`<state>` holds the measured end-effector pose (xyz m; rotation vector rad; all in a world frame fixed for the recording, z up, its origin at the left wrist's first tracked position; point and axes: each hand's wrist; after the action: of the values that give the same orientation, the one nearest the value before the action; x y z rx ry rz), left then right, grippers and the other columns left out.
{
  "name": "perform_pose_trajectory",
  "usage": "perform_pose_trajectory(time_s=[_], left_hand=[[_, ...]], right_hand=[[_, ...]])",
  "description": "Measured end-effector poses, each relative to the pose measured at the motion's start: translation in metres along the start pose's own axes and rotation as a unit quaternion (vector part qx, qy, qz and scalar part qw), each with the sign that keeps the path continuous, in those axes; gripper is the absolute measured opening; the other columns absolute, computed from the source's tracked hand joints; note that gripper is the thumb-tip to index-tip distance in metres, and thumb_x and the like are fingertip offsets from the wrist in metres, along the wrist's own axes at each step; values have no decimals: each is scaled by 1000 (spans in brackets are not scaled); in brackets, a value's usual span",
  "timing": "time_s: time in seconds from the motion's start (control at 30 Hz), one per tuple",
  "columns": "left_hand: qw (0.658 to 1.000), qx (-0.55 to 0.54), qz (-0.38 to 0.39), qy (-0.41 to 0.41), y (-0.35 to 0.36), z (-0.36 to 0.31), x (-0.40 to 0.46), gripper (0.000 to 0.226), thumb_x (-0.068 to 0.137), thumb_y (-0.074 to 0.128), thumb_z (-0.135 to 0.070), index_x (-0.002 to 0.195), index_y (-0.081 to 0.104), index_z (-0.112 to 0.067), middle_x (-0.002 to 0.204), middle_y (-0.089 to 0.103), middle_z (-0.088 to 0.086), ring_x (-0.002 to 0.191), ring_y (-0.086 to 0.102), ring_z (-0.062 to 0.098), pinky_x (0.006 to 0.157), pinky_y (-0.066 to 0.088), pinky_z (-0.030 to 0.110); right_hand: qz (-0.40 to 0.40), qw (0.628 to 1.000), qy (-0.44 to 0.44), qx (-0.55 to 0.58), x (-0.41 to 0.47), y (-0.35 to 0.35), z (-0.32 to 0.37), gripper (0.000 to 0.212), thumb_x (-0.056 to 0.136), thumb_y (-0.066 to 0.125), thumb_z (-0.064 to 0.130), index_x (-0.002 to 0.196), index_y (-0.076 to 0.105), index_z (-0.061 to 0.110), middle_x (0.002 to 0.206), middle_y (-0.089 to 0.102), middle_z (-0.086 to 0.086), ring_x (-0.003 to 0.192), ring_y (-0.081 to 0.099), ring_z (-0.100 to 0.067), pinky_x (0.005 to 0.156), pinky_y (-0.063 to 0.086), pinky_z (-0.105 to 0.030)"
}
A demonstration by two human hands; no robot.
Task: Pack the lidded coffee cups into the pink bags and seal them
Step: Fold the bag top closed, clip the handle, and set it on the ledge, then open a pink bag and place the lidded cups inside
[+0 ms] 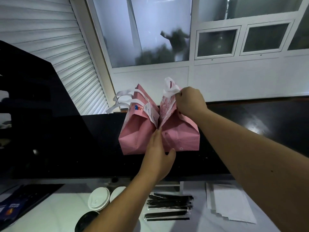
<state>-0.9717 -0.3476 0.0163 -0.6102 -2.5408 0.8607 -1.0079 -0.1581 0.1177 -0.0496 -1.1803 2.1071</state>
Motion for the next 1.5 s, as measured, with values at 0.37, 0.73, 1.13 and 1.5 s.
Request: perform_pose_trajectory(time_s=[0.37, 0.73, 1.13, 1.5], left_hand=[[998, 42, 32, -32, -17, -23, -60, 80, 95, 65, -38, 161, 19, -33, 164, 27, -9, 148, 33, 11, 115, 30, 26], [992, 61, 106, 32, 27, -55, -92, 71, 95, 64, -37, 158, 30, -31, 160, 34, -7, 143, 40, 15, 116, 38, 35], [924, 117, 265, 250, 115, -99, -169, 60, 97, 59, -36, 153, 41, -24, 155, 42, -1, 137, 45, 24, 108, 44, 42], [794, 158, 358, 465, 207, -201, -323, 58, 99, 53, -42, 153, 40, -24, 153, 43, -3, 133, 47, 25, 105, 43, 40]], right_hand=[[70, 997, -24, -23, -43, -54, -21, 36, 99, 50, 31, 72, 57, 8, 70, 60, -9, 62, 56, -25, 49, 33, -28], [62, 998, 22, -20, -166, -95, -99, 28, 98, 53, 40, 102, 70, 19, 93, 73, 1, 84, 66, -21, 73, 54, -35], [-10, 954, 269, -132, -393, -132, -173, 35, 100, 47, 42, 125, 61, 22, 119, 68, -1, 109, 62, -28, 86, 54, -41], [-81, 873, 436, -205, -631, -214, -222, 29, 101, 46, 44, 113, 59, 20, 103, 67, -3, 95, 63, -26, 78, 57, -45]])
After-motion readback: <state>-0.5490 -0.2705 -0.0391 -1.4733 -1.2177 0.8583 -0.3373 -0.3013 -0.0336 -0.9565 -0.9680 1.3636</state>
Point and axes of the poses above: each hand's wrist, its own x-axis towards the middle knuckle, its own y-axis out of the palm, z = x × y
